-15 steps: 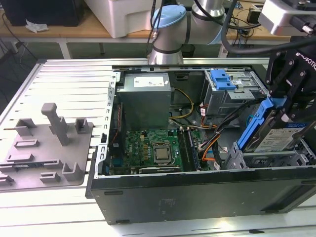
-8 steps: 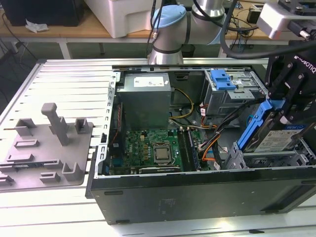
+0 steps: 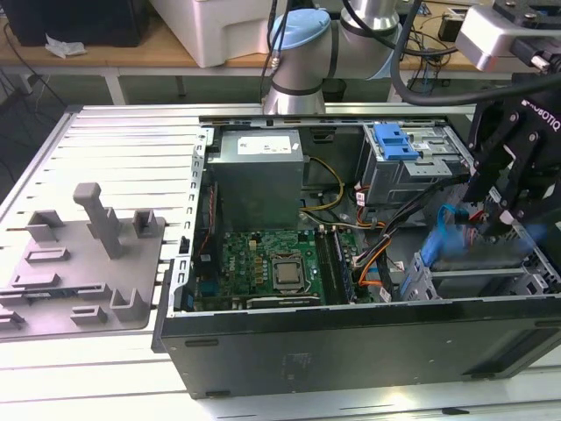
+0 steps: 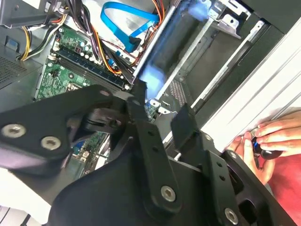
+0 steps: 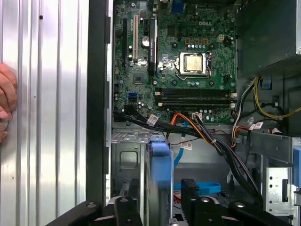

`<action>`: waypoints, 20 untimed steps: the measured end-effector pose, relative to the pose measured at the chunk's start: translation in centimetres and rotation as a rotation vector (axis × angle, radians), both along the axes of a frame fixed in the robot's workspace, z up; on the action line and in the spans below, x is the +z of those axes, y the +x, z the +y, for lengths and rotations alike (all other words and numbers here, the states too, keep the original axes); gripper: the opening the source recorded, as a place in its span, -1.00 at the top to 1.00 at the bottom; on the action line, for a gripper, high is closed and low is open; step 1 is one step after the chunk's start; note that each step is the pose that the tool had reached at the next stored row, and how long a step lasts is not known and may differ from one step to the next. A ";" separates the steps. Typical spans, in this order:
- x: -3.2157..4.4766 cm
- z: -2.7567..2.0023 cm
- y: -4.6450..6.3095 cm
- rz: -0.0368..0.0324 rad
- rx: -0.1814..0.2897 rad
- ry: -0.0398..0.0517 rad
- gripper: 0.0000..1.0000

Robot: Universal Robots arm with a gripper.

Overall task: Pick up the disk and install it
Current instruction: 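Insert the disk into the insertion slot, then insert the first disk wire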

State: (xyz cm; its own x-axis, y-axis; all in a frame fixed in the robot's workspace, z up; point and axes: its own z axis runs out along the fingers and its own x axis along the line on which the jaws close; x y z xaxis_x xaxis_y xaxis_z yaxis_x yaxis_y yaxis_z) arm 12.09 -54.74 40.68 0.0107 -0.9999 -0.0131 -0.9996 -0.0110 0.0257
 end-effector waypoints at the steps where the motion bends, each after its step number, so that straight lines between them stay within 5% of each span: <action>1: -0.01 0.00 0.0 0.0001 0.000 0.0002 -0.01; 18: -0.07 0.02 0.0 0.0000 0.000 -0.0021 -0.01; 19: -0.04 0.35 0.0 0.0005 0.000 -0.0336 -0.01; 20: -0.06 0.90 0.0 0.0006 0.000 -0.0785 -0.01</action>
